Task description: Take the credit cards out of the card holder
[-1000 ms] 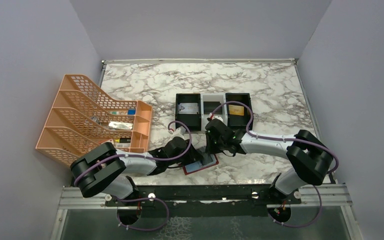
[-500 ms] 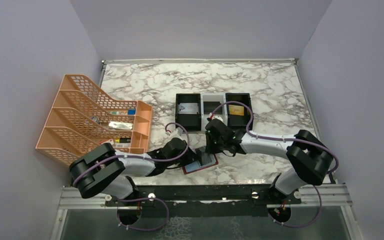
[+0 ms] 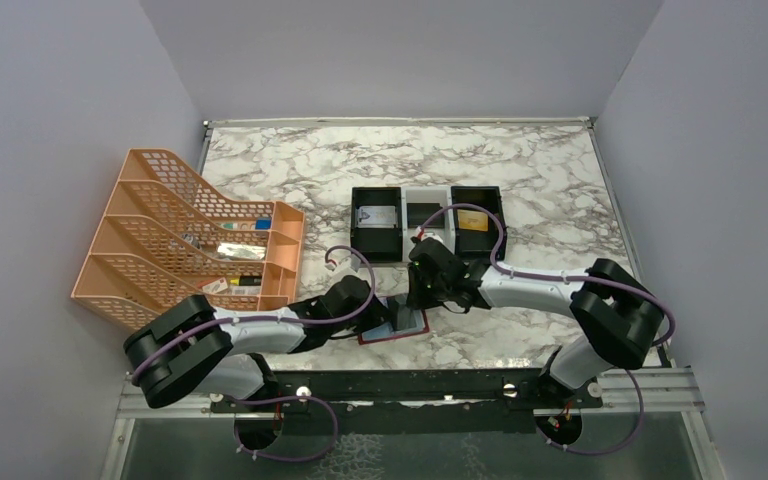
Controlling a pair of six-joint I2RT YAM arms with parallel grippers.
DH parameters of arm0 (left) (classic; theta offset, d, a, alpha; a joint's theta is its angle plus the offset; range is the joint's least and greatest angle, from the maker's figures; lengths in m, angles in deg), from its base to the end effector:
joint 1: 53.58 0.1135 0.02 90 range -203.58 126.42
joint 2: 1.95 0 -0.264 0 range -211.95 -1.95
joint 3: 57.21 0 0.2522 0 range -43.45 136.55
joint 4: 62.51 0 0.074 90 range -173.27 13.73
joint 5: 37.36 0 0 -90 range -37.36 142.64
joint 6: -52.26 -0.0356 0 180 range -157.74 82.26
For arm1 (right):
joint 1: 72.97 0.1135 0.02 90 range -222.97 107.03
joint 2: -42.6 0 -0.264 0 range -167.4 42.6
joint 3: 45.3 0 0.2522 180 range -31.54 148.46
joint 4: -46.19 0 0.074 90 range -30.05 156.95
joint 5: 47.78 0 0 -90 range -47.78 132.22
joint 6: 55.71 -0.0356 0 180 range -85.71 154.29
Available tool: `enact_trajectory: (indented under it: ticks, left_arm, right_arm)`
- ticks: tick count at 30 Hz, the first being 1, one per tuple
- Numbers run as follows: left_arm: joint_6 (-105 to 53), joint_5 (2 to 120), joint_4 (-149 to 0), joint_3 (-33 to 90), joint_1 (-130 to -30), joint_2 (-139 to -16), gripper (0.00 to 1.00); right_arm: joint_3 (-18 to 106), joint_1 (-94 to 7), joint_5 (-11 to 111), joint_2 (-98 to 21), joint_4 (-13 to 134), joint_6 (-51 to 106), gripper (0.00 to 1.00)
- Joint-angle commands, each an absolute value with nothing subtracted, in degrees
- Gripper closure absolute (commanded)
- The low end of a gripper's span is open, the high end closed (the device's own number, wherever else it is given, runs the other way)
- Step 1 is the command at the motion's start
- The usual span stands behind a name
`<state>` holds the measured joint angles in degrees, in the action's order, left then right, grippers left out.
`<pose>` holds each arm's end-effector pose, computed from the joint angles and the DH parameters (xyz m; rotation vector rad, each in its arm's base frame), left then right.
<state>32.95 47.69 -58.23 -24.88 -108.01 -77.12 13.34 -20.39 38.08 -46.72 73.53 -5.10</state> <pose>0.1322 -0.1796 0.1290 -0.4003 2.4386 -1.0070 0.1793 0.2302 0.1559 -0.2784 2.6478 0.4818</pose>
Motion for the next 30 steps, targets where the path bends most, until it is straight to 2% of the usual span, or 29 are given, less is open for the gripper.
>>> enact_trajectory:
  ticks: [1,3,8,12,19,22,30]
  left_arm:
    - [31.3,43.9,-66.0,-24.5,-107.8,-76.3,0.84]
    - [31.1,44.0,-66.1,-24.5,-107.8,-76.6,0.78]
    - [30.4,44.8,-65.1,-24.0,-107.8,-78.2,0.72]
    - [29.4,45.2,-65.8,-22.9,-107.8,-79.5,0.72]
    - [29.2,43.3,-69.1,-22.9,-107.9,-78.9,0.92]
    - [28.9,42.4,-70.9,-22.6,-107.9,-78.1,0.97]
    - [28.0,40.0,-76.0,-21.9,-107.9,-75.0,0.98]
  right_arm:
    - [11.6,-19.9,39.3,-49.1,76.0,-4.6,0.79]
    - [11.6,-19.9,40.0,-49.1,75.6,-4.5,0.78]
    - [11.7,-19.9,41.4,-48.7,74.8,-4.1,0.76]
    - [11.5,-19.9,42.2,-48.4,74.1,-3.9,0.75]
    - [11.3,-19.9,43.4,-47.1,73.4,-3.2,0.7]
    - [11.1,-19.9,44.5,-46.3,72.8,-3.1,0.67]
    - [11.1,-19.9,44.3,-47.6,73.6,-3.2,0.64]
